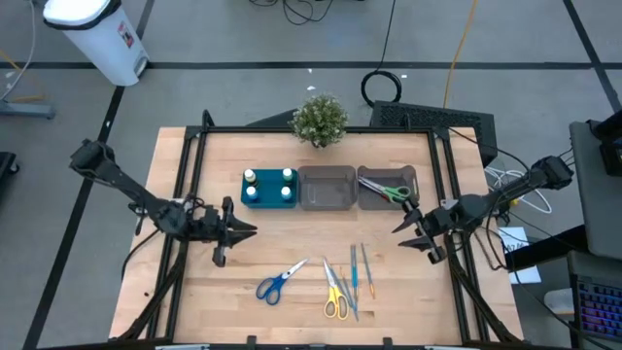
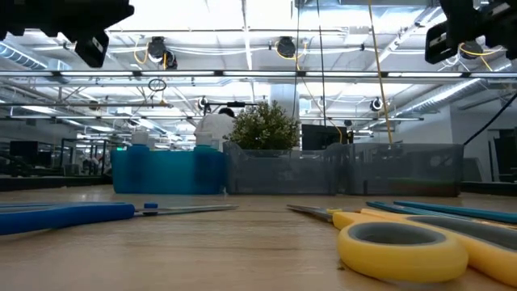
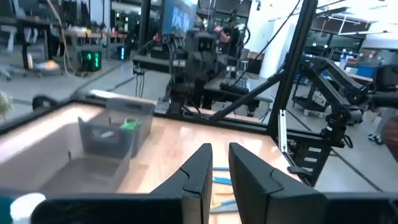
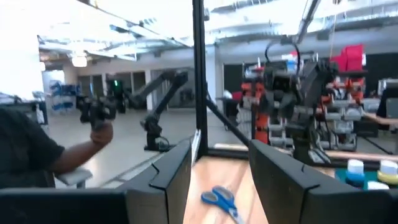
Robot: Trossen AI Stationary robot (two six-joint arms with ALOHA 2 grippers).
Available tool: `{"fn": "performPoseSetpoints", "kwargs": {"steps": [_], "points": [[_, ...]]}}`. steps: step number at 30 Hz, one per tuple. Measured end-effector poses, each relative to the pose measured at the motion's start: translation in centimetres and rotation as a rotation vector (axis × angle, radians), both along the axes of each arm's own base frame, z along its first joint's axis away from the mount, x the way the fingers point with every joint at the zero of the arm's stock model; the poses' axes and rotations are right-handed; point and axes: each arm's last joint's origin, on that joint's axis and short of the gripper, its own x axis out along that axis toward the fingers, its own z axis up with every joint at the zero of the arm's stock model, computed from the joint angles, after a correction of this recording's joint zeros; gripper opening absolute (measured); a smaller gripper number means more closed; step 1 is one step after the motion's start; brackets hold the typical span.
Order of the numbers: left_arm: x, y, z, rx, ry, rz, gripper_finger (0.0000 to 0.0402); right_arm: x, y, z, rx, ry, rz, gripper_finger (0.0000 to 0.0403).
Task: Pick & Place Paint Supplies
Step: Put the blue scissor into the right black bin
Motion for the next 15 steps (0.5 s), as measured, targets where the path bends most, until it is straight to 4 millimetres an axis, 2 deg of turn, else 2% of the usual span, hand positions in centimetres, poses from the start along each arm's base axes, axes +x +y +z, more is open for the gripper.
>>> {"fn": "performPoseSetpoints", "kwargs": {"steps": [3, 5, 8, 12, 15], "points": [[0.4, -0.2, -0.6, -0.080, 0.033, -0.004, 0.0061, 0.0, 0.0, 0.0, 0.003, -0.006, 0.001, 0.0150], [0.7, -0.2, -0.6, -0.200, 0.025, 0.011, 0.0061, 0.0, 0.0, 0.0, 0.002, -0.005, 0.001, 0.0150], [1.3, 0.4, -0.9, -0.344, 0.029, 0.135, 0.0061, 0.0, 0.0, 0.1, 0.005, -0.011, -0.001, 0.0150], [1.6, 1.3, -1.3, -0.401, 0.026, 0.299, 0.0061, 0.0, -0.1, 0.1, 0.021, -0.011, -0.019, 0.0150], [1.7, 1.6, -1.4, -0.391, 0.027, 0.334, 0.0061, 0.0, -0.1, 0.1, 0.027, -0.006, -0.019, 0.0150]]}}
